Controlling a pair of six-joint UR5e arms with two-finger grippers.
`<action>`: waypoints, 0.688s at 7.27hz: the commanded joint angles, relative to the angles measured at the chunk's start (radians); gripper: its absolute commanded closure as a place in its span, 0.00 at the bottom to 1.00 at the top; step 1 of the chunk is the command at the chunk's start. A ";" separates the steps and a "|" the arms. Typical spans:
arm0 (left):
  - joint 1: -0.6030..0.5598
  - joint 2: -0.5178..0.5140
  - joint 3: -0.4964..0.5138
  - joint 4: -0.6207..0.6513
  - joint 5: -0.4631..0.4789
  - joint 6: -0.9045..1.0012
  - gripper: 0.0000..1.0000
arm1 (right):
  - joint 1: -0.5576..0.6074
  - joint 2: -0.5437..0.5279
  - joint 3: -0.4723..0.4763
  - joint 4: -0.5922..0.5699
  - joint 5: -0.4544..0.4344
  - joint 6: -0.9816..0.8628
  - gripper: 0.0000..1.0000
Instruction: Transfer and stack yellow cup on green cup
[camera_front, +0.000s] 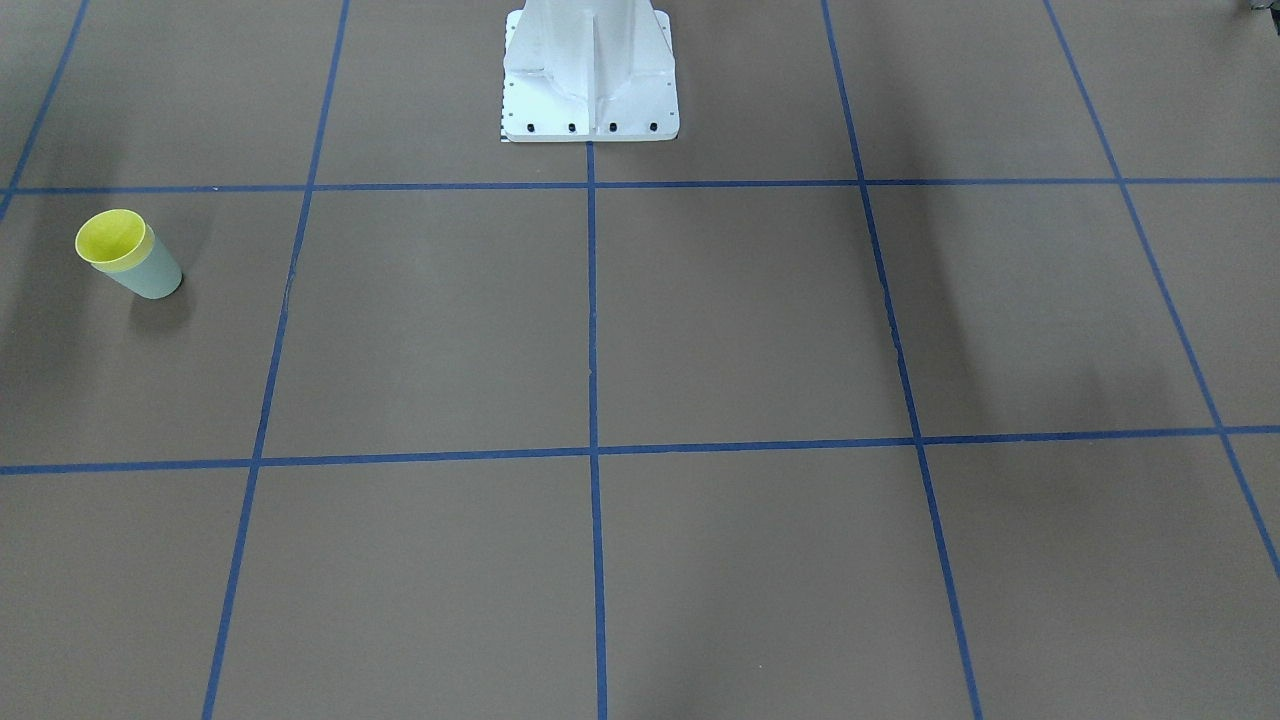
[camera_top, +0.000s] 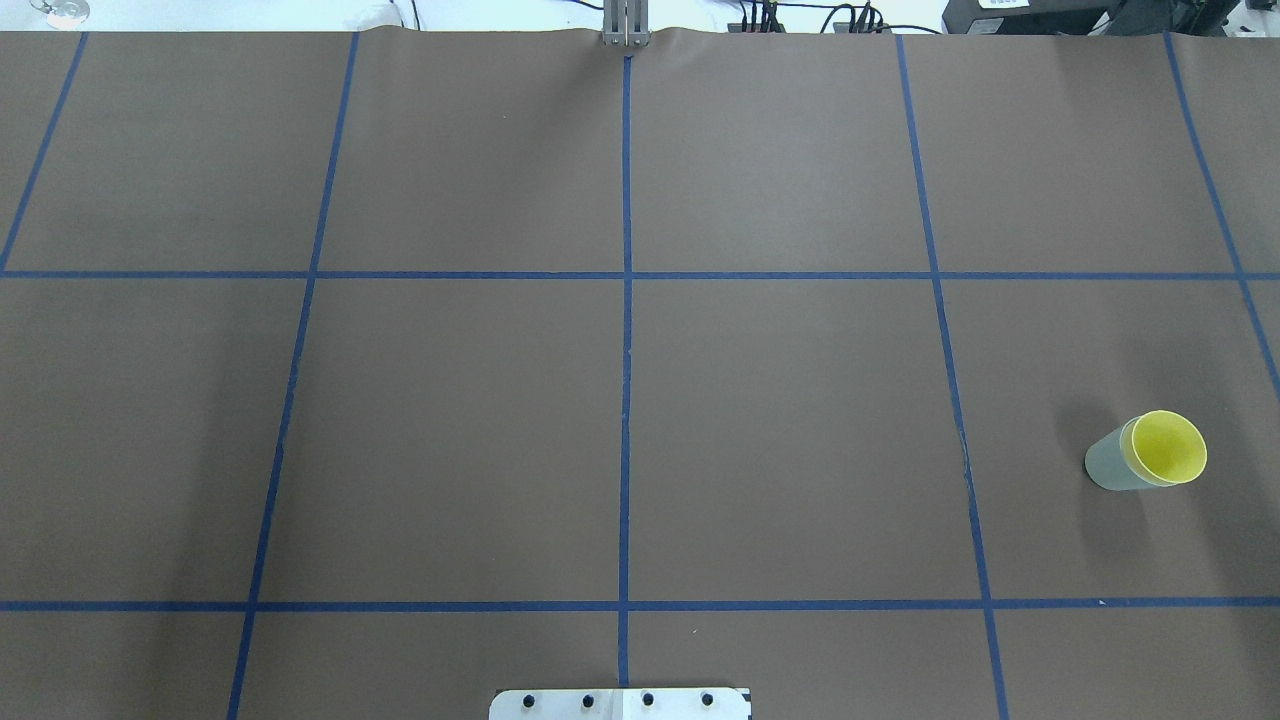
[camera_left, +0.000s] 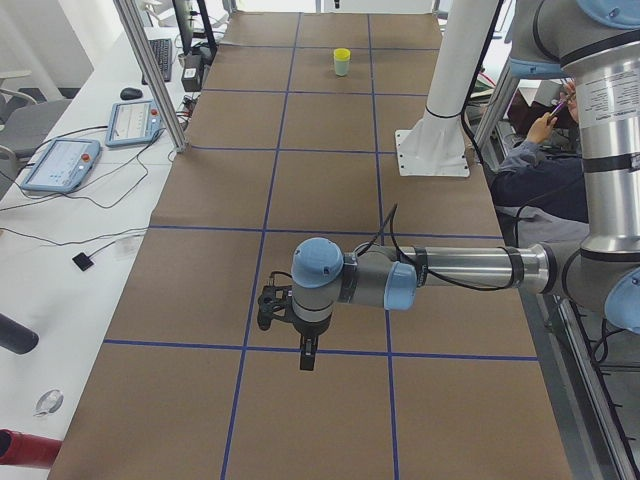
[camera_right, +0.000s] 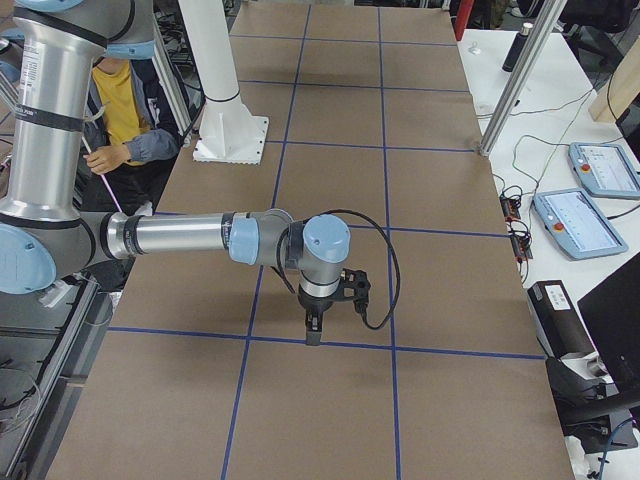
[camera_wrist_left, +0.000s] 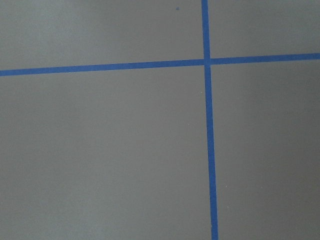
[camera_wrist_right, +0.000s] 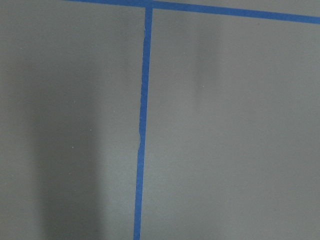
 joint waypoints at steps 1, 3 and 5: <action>0.001 0.005 -0.005 0.000 -0.004 0.001 0.00 | 0.000 0.002 -0.003 0.000 0.000 0.000 0.00; 0.001 0.005 -0.005 0.000 -0.004 0.001 0.00 | 0.000 0.009 -0.018 0.000 0.000 0.002 0.00; 0.001 0.006 -0.001 0.000 0.002 0.000 0.00 | 0.000 0.009 -0.020 0.000 0.000 0.002 0.00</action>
